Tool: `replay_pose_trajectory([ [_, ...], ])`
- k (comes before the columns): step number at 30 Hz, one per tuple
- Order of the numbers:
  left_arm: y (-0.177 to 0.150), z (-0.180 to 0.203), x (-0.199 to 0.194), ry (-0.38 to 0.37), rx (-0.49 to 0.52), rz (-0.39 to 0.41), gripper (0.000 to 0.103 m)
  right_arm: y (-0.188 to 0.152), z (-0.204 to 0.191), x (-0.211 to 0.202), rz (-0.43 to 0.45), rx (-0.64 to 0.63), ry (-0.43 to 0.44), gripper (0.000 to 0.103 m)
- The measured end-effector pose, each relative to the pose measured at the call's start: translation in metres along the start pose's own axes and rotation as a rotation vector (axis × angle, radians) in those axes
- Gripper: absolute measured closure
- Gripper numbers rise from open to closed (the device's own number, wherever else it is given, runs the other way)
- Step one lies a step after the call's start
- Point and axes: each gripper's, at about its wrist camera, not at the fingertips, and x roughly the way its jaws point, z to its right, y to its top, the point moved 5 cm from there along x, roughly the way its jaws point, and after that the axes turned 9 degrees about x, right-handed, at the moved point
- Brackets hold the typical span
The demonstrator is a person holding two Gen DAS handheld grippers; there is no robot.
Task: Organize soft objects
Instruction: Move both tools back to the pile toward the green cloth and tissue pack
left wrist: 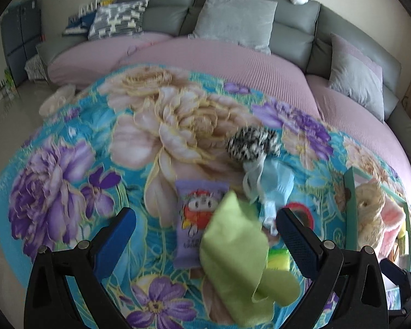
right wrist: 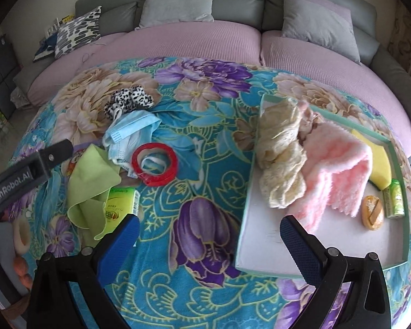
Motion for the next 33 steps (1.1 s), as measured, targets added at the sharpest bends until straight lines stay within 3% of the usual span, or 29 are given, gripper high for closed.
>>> replay_pose_trajectory([
  [10,-0.030,-0.003,0.017,-0.037,-0.007,-0.091,0.003,-0.012,-0.008,0.011,-0.041,-0.011,0.009,0.000],
  [14,-0.034,0.001,0.021,-0.063,0.001,-0.104,0.029,-0.012,-0.010,0.013,-0.039,-0.015,0.008,0.000],
  [16,-0.035,0.003,0.024,-0.074,0.003,-0.116,0.033,-0.012,-0.010,0.014,-0.039,-0.016,0.009,0.000],
  [21,-0.041,0.010,0.030,-0.104,0.016,-0.145,0.061,-0.012,-0.011,0.016,-0.043,-0.020,0.012,0.000],
  [33,-0.046,0.016,0.040,-0.120,0.041,-0.173,0.093,-0.012,-0.013,0.020,-0.048,-0.023,0.026,0.000],
])
